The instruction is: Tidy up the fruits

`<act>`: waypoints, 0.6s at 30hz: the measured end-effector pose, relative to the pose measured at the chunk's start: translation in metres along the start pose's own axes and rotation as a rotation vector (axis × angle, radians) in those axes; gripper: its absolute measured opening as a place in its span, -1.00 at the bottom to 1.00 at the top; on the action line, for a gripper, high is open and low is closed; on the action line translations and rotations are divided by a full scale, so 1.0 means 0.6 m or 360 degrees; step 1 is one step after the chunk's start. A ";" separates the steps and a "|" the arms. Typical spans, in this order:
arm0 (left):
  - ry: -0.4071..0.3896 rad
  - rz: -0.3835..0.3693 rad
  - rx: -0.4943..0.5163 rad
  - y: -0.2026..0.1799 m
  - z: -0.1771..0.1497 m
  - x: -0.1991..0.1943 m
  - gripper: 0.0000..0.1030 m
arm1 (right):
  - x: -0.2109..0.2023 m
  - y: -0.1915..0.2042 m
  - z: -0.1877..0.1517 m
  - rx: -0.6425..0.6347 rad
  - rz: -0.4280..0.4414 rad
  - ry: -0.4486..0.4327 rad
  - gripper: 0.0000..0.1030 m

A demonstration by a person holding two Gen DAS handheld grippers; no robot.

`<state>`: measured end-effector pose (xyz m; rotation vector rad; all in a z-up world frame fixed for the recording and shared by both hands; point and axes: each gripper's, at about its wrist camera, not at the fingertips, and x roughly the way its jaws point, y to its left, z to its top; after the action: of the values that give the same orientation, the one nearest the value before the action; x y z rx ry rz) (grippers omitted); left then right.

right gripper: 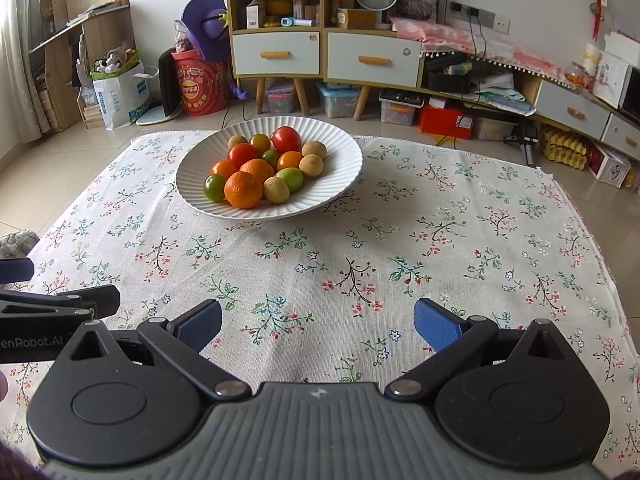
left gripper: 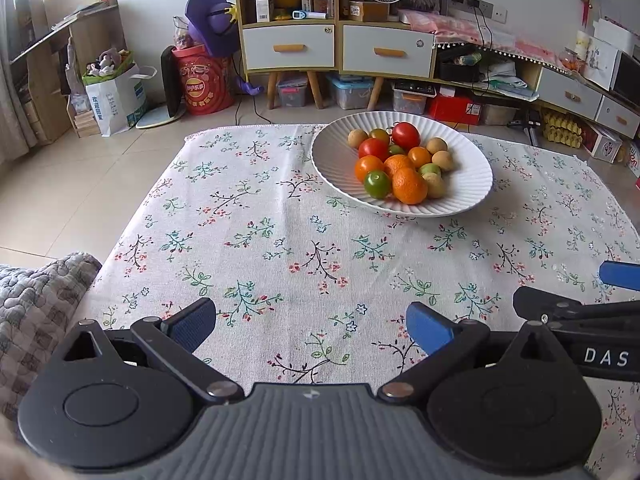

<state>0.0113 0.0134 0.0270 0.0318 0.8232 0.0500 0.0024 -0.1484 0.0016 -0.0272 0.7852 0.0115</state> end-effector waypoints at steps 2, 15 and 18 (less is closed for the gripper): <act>0.0000 0.0001 0.0001 0.000 0.000 0.000 0.87 | 0.000 0.001 0.001 -0.0003 -0.0002 0.0000 0.99; 0.0007 0.0003 0.0016 -0.003 -0.001 0.002 0.87 | 0.000 0.001 0.002 -0.0003 -0.0002 0.0001 0.99; 0.0007 0.0005 0.0020 -0.004 -0.001 0.003 0.87 | 0.000 0.001 0.002 -0.0005 -0.0003 0.0000 0.99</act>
<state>0.0120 0.0113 0.0252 0.0446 0.8280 0.0480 0.0031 -0.1476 0.0023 -0.0307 0.7850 0.0110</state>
